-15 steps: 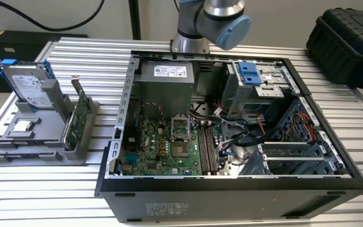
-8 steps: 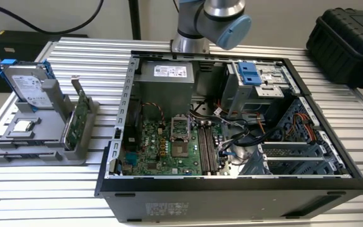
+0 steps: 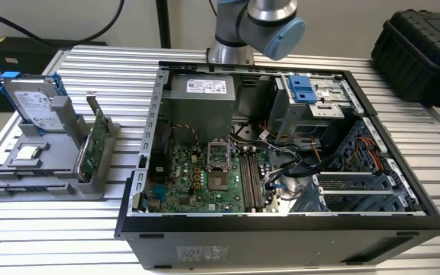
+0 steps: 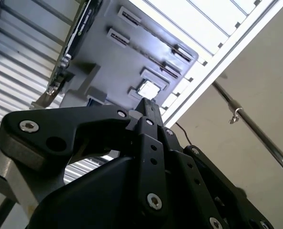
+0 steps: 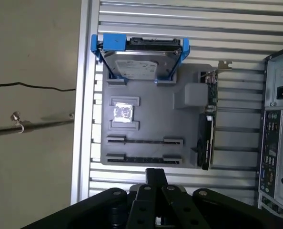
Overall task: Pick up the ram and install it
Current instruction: 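Pick up the ram and move it above insertion slot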
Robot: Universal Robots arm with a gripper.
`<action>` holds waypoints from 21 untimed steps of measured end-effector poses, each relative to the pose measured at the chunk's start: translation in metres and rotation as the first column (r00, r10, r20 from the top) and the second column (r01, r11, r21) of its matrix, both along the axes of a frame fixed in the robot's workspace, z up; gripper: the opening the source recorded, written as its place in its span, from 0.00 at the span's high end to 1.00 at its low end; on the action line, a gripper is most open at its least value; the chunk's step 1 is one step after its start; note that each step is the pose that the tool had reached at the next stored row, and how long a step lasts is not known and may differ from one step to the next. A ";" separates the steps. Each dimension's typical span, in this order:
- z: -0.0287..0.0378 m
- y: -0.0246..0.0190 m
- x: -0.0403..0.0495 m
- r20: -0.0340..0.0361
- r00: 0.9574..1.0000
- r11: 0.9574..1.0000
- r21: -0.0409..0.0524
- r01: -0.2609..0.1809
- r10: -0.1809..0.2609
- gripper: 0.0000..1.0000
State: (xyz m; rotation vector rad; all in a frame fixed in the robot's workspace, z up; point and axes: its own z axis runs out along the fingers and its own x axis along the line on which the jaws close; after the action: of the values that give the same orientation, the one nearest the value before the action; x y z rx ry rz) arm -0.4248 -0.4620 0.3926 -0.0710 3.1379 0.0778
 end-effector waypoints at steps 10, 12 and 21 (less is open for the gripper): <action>0.0000 -0.0121 0.0002 -0.004 1.000 1.000 0.000 0.000 0.000 1.00; 0.0000 -0.0143 0.0003 -0.005 1.000 1.000 0.000 0.000 0.000 1.00; 0.0000 -0.0215 0.0010 -0.008 1.000 1.000 0.000 0.000 0.000 1.00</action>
State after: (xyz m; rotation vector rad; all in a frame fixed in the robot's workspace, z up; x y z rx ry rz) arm -0.4238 -0.4835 0.3926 -0.0709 3.1457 0.0781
